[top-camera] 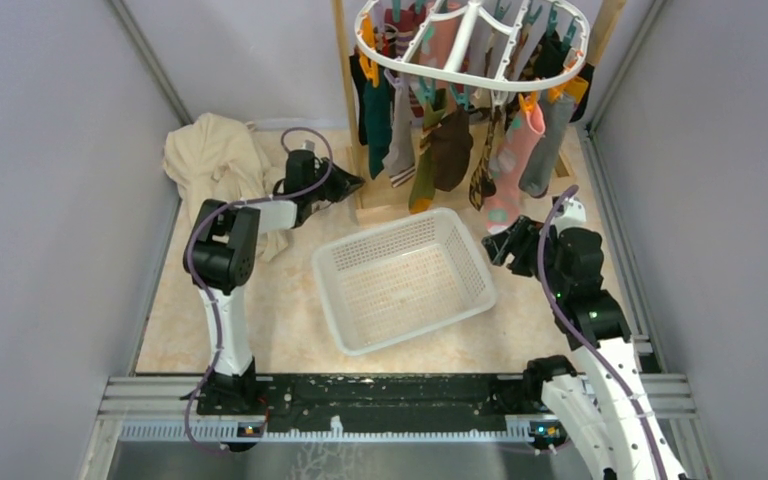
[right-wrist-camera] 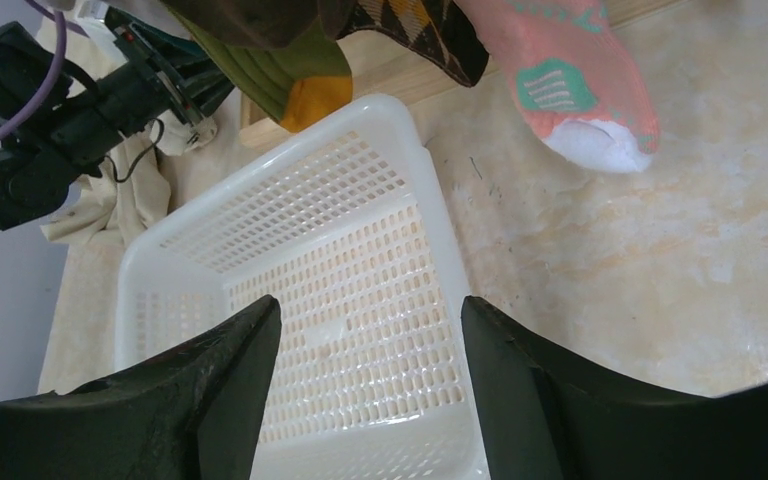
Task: Remove the socks clipped to the hanger
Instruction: Move the clothesline to the center of the board.
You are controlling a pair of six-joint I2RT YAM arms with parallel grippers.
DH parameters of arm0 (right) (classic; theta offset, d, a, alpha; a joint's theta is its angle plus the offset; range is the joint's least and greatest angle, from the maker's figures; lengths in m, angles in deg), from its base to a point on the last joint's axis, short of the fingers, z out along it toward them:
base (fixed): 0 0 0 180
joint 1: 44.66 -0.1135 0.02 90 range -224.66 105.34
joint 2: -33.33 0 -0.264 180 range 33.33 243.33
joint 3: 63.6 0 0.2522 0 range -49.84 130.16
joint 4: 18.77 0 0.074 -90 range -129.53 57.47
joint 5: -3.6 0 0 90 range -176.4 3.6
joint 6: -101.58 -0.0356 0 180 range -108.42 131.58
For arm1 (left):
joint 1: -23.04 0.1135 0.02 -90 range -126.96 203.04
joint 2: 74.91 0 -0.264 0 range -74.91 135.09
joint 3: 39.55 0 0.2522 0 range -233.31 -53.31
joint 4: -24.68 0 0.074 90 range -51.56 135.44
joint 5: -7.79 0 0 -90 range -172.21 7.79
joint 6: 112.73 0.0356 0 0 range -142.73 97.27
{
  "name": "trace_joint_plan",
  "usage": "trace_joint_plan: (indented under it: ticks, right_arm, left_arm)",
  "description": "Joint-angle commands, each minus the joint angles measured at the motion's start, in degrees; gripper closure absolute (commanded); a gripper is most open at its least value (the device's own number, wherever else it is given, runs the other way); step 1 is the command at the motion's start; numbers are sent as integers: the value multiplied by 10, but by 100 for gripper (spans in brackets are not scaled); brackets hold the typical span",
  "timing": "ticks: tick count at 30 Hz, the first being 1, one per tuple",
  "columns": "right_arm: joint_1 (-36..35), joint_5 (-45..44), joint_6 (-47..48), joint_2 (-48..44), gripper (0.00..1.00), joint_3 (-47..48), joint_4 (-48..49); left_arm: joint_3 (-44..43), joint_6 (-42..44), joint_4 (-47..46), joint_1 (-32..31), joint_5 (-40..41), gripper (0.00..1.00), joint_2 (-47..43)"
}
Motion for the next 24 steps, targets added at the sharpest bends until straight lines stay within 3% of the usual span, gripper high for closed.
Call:
trace_joint_plan:
  ticks: [1, 13, 18, 20, 24]
  right_arm:
    - [3, -13, 3, 15, 32, 10, 37]
    - [4, -93, 6, 71, 27, 77, 23]
    - [29, -149, 2, 123, 25, 146, -13]
    - [74, -157, -2, 144, 25, 170, -21]
    - [228, -72, -35, 202, 25, 174, -2]
  left_arm:
    - [-81, 24, 5, 25, 3, 78, 29]
    - [-288, 40, 74, 28, -29, 77, 158]
    - [-229, 33, 62, 31, -40, 75, 119]
    - [-175, 36, 42, 29, -34, 73, 80]
    - [-123, 58, 48, 27, -21, 70, 33]
